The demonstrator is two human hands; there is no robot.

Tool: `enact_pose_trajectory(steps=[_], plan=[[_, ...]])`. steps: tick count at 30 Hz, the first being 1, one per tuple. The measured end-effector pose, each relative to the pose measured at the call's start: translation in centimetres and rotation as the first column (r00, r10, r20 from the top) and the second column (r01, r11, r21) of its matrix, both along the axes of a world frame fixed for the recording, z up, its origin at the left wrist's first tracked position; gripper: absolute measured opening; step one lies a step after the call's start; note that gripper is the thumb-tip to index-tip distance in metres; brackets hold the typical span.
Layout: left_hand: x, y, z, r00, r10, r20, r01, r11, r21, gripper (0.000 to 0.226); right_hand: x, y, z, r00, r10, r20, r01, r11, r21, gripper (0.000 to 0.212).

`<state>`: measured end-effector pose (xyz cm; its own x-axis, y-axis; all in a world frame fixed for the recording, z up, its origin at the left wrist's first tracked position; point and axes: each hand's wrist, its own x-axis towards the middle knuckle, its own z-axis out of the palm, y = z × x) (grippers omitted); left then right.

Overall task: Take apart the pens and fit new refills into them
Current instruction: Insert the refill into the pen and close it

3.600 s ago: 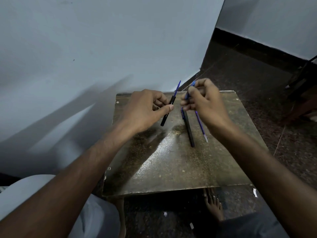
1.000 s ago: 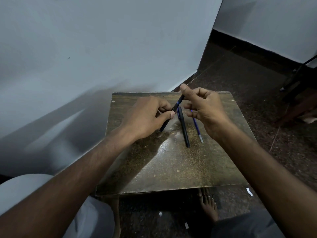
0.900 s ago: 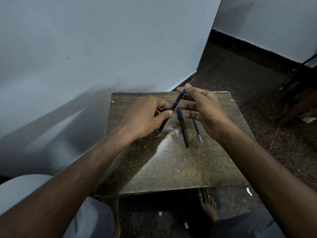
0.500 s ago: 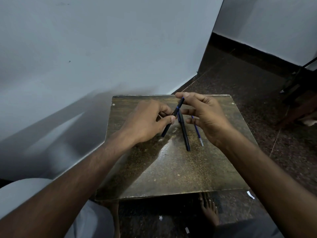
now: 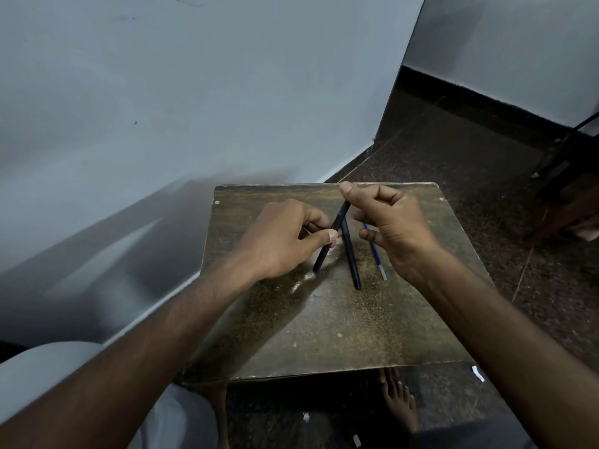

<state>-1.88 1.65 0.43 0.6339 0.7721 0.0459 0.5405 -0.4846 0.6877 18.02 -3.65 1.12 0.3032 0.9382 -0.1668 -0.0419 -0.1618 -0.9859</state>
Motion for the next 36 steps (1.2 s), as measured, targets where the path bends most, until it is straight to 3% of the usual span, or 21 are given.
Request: enact_pose_trajectory(steps=[3,5,8,13,16,21,26,32,36], plan=[[-0.1,0.1,0.1,1.000,0.013,0.013,-0.013,1.000,0.002,0.014,0.2,0.1,0.1,0.996,0.063,-0.059,-0.065,0.997,-0.034,0.032],[-0.1,0.3,0.0,1.000,0.026,0.015,-0.026,1.000,-0.006,0.013,0.1,0.1,0.0,0.993,0.116,-0.033,-0.116,0.993,-0.023,0.026],[-0.1,0.3,0.0,1.000,0.019,0.013,-0.019,1.000,-0.020,0.013,-0.1,0.2,-0.3,0.998,0.065,0.020,-0.065,0.998,-0.004,0.015],[0.1,0.3,-0.1,1.000,0.021,0.008,-0.021,1.000,-0.011,0.013,-0.2,0.4,0.0,0.994,0.095,-0.044,-0.098,0.994,-0.053,0.029],[0.0,0.5,-0.2,0.999,0.037,0.003,-0.037,0.999,-0.013,0.012,-0.1,0.3,-0.1,0.990,0.138,-0.028,-0.139,0.990,-0.035,0.022],[0.1,0.4,-0.3,1.000,0.016,-0.004,-0.016,1.000,0.003,0.013,0.0,0.5,-0.3,0.998,0.069,-0.004,-0.069,0.997,-0.027,0.019],[-0.1,0.4,0.0,0.998,0.051,0.021,-0.051,0.999,0.000,0.010,0.7,0.5,-0.3,0.979,0.201,0.023,-0.202,0.978,0.060,0.024],[0.5,-0.3,0.3,0.991,0.129,0.040,-0.133,0.984,0.117,0.012,0.2,0.7,-0.6,0.994,0.060,0.091,-0.073,0.988,0.140,0.018],[0.7,-0.4,0.3,0.987,0.144,0.069,-0.149,0.985,0.084,0.012,-0.6,0.5,-0.8,0.998,0.000,0.058,-0.012,0.979,0.203,0.021]])
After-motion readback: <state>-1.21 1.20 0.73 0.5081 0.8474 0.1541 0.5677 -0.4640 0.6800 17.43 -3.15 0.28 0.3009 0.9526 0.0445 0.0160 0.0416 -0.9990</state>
